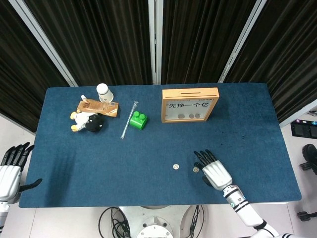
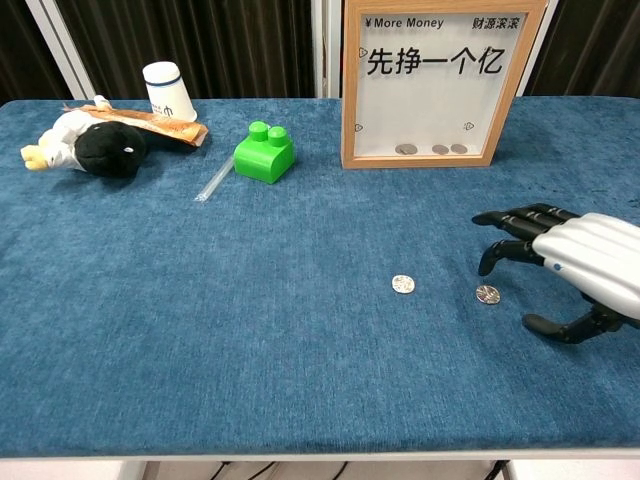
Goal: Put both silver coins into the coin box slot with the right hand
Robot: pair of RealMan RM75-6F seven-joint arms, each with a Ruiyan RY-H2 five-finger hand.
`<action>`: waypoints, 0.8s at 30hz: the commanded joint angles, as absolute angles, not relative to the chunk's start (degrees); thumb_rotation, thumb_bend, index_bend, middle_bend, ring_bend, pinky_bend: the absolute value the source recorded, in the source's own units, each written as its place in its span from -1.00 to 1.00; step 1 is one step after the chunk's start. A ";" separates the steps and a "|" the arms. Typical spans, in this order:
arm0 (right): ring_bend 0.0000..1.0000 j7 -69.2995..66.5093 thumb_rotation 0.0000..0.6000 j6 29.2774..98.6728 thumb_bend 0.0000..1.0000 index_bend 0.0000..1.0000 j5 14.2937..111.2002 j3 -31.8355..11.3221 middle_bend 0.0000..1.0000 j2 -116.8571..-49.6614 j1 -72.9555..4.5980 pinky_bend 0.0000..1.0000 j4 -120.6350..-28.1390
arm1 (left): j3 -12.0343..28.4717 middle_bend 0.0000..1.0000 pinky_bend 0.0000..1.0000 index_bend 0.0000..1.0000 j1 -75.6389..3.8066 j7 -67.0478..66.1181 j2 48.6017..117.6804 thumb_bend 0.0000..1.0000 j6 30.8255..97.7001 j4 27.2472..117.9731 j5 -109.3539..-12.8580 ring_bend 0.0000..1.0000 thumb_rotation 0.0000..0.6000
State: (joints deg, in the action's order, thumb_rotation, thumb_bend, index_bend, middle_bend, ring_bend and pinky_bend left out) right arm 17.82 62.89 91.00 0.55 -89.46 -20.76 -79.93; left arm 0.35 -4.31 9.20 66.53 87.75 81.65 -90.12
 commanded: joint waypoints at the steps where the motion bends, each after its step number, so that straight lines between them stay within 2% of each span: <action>1: -1.00 17.42 1.00 62.93 -0.40 -0.38 91.03 0.64 -1.00 -89.91 -21.08 -1.00 -79.60 | 0.35 -0.98 -1.00 -0.87 -4.30 9.37 66.58 -0.83 87.74 81.50 -90.09 -1.00 1.00; 10: -1.00 17.11 1.00 63.86 -0.36 -0.28 90.83 0.94 -1.00 -90.53 -21.33 -1.00 -78.88 | 0.23 -0.98 -1.00 -0.87 -4.33 9.98 66.84 -0.83 87.42 80.79 -90.01 -1.00 1.00; 24: -1.00 17.30 1.00 63.83 -0.33 -0.24 90.08 1.14 -1.00 -91.63 -22.06 -1.00 -78.14 | 0.32 -0.98 -1.00 -0.87 -4.32 10.49 66.60 -0.83 87.48 80.51 -89.88 -1.00 1.00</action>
State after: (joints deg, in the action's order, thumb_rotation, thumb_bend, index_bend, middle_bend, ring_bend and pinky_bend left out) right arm 17.30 63.83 90.08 1.13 -91.62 -22.05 -78.15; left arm 0.32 -4.32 10.49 66.60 87.47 80.50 -89.88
